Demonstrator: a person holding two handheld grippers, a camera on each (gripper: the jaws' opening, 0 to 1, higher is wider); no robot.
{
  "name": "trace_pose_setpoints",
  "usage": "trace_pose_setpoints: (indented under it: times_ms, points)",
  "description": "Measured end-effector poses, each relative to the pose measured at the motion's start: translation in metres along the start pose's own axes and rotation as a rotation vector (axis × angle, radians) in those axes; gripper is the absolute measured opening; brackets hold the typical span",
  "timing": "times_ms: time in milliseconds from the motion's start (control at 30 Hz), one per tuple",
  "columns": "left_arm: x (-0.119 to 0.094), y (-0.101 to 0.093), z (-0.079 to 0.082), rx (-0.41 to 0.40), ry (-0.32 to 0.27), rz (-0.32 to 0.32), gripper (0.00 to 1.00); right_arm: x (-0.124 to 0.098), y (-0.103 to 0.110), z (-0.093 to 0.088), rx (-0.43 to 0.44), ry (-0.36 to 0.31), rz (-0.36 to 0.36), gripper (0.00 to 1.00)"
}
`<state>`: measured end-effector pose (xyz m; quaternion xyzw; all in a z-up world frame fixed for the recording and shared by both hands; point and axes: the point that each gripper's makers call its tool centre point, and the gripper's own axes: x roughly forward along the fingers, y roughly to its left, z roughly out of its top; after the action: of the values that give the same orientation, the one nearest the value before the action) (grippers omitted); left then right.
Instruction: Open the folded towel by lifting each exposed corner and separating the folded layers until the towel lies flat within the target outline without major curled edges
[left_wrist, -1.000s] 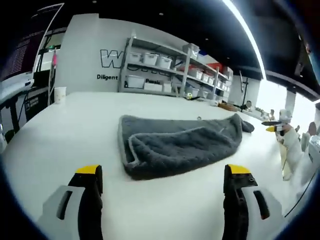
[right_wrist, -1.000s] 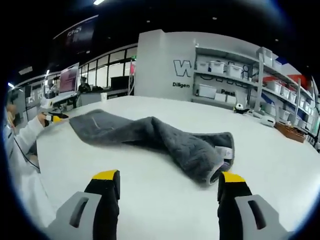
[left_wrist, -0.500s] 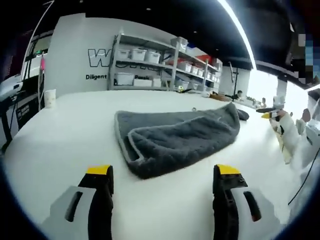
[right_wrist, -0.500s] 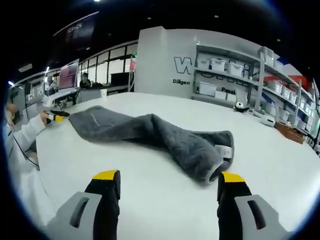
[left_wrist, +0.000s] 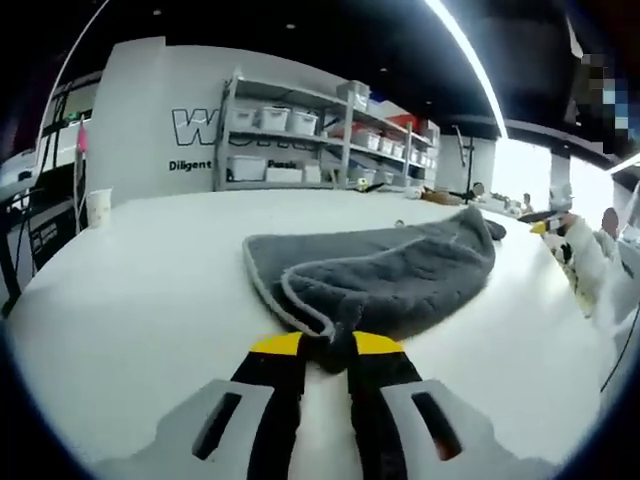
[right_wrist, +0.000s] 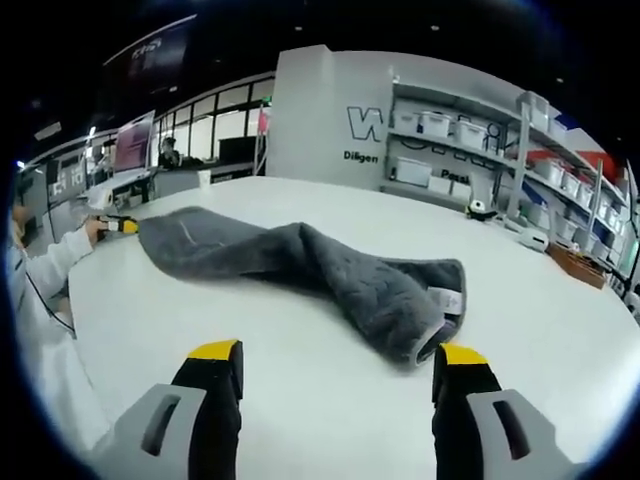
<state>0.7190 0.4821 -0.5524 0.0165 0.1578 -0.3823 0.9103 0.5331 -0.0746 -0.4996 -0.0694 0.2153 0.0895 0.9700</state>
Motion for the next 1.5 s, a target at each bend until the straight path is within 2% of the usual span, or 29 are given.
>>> trace_pose_setpoints:
  times_ms: [67, 200, 300, 367, 467, 567, 600, 667, 700, 800, 867, 933, 967, 1067, 1167, 1333, 1500]
  points:
    - [-0.002, -0.002, 0.000, 0.026, 0.004, 0.012, 0.08, 0.001, 0.001, 0.000, 0.001, 0.000, 0.000, 0.76]
    - [-0.012, 0.006, 0.002, 0.111, 0.018, 0.110, 0.07, 0.003, 0.000, -0.002, 0.004, 0.006, 0.000, 0.75]
    - [-0.021, 0.016, 0.001, 0.123, 0.035, 0.186, 0.06, 0.003, -0.002, -0.006, 0.010, 0.018, -0.006, 0.74]
    - [-0.022, 0.018, -0.001, 0.117, 0.039, 0.188, 0.07, 0.003, -0.004, -0.008, 0.013, 0.023, -0.009, 0.74]
    - [-0.024, 0.020, -0.002, 0.082, 0.010, 0.167, 0.09, 0.003, -0.007, -0.011, 0.017, 0.032, -0.012, 0.74]
    - [-0.027, 0.021, 0.004, 0.075, -0.028, 0.172, 0.16, 0.004, -0.009, -0.011, 0.022, 0.033, -0.014, 0.73]
    - [-0.031, 0.020, 0.013, 0.076, -0.082, 0.175, 0.20, 0.004, -0.010, -0.012, 0.027, 0.031, -0.015, 0.73]
    - [-0.037, 0.021, 0.024, 0.075, -0.141, 0.189, 0.29, 0.005, -0.013, -0.013, 0.032, 0.033, -0.020, 0.73]
    - [-0.040, 0.020, 0.029, 0.082, -0.172, 0.187, 0.34, 0.006, -0.015, -0.014, 0.035, 0.035, -0.024, 0.73]
    - [-0.044, 0.012, 0.044, 0.093, -0.248, 0.164, 0.57, 0.008, -0.021, -0.017, 0.040, 0.044, -0.036, 0.71]
    - [-0.040, 0.004, 0.045, 0.079, -0.253, 0.124, 0.77, 0.011, -0.026, -0.019, 0.040, 0.047, -0.042, 0.70]
    - [-0.035, -0.006, 0.043, 0.065, -0.243, 0.072, 0.92, 0.015, -0.030, -0.022, 0.036, 0.048, -0.042, 0.68]
    - [-0.031, -0.013, 0.039, 0.047, -0.212, 0.031, 0.96, 0.017, -0.031, -0.023, 0.031, 0.049, -0.042, 0.66]
    - [-0.026, -0.029, 0.038, 0.065, -0.205, -0.042, 0.99, 0.025, -0.039, -0.028, 0.029, 0.051, -0.049, 0.63]
    - [-0.024, -0.032, 0.036, 0.079, -0.192, -0.046, 0.99, 0.032, -0.048, -0.036, 0.050, 0.060, -0.063, 0.60]
    - [-0.024, -0.032, 0.036, 0.078, -0.188, -0.047, 0.99, 0.042, -0.057, -0.045, 0.025, 0.071, -0.078, 0.51]
    - [-0.024, -0.033, 0.036, 0.074, -0.194, -0.047, 0.99, 0.052, -0.056, -0.046, -0.004, 0.058, -0.063, 0.39]
